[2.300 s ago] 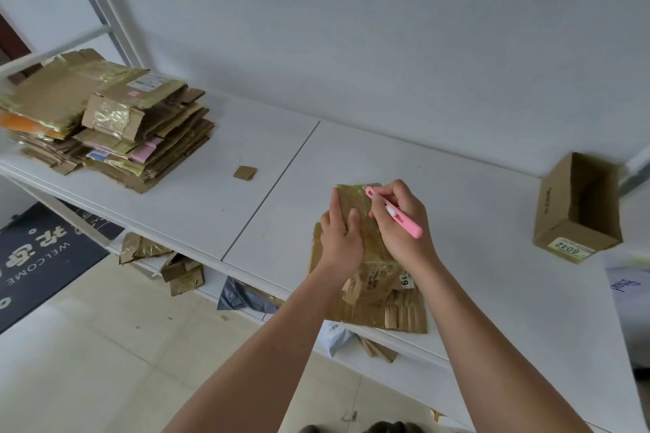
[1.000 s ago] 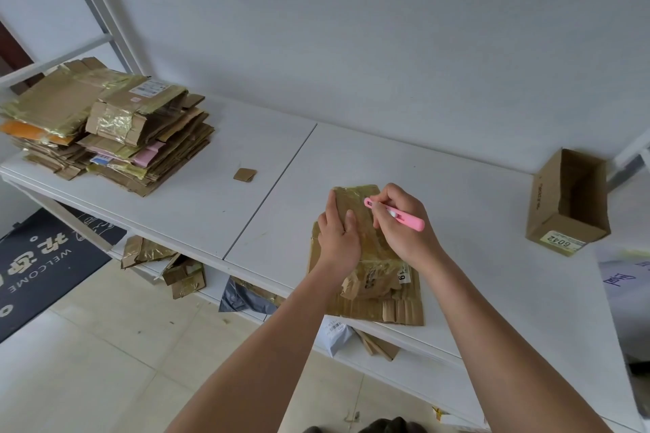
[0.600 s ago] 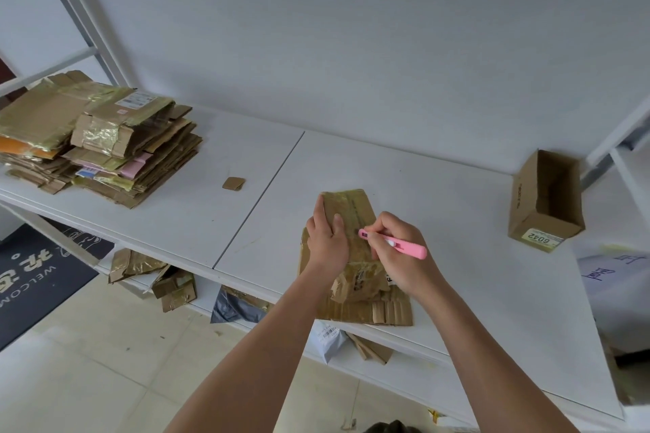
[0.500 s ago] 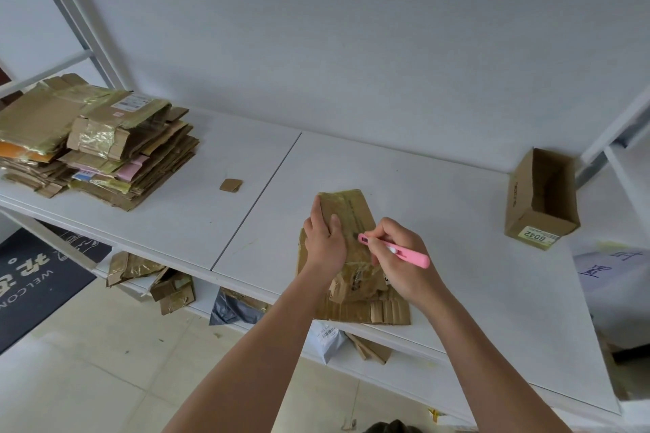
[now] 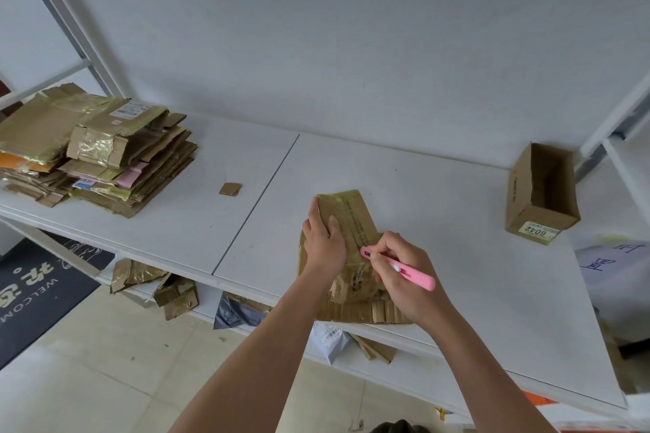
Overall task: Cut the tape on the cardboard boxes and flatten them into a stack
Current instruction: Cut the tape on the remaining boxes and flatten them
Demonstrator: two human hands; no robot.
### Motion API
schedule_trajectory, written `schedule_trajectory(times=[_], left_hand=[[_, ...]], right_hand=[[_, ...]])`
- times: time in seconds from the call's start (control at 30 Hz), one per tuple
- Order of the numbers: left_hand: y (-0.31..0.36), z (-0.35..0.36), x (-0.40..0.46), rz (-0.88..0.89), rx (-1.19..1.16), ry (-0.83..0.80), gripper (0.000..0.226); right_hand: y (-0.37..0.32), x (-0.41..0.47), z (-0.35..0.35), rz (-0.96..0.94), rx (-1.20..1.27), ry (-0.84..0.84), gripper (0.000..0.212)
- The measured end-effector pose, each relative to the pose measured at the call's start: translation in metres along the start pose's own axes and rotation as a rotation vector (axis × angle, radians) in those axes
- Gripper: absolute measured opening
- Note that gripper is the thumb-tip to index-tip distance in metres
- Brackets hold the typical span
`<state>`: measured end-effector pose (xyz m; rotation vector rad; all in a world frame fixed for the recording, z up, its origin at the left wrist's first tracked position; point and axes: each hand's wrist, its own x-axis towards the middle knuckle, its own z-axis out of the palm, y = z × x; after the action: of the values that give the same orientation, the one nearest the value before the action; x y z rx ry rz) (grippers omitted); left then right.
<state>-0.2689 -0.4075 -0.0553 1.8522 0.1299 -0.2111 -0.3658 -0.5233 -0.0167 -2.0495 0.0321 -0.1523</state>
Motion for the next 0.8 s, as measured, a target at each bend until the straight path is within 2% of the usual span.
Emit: schedule_trajectory(times=[0.2,0.47,0.53,0.67,0.7,0.8], left_hand=[[0.001,0.000,-0.001,-0.007,0.003,-0.004,0.052],[0.010,-0.003,-0.002,-0.012,0.041,0.001,0.057],[0.015,-0.004,-0.001,-0.022,0.056,-0.018,0.061],[0.021,-0.017,0.013,-0.014,0.021,-0.067,0.079],[0.022,-0.020,0.017,-0.029,-0.005,-0.083,0.079],[0.028,-0.023,0.017,-0.034,-0.027,-0.111,0.066]], right_hand=[[-0.001,-0.006,-0.001,-0.028,-0.015,0.013,0.028],[-0.001,-0.027,-0.006,-0.031,0.061,0.041,0.017],[0.005,-0.034,-0.006,-0.004,0.129,0.110,0.016],[0.021,-0.045,0.006,0.077,0.339,0.392,0.009],[0.023,-0.048,0.012,0.106,0.410,0.421,0.005],[0.018,-0.050,0.032,0.153,0.496,0.456,0.016]])
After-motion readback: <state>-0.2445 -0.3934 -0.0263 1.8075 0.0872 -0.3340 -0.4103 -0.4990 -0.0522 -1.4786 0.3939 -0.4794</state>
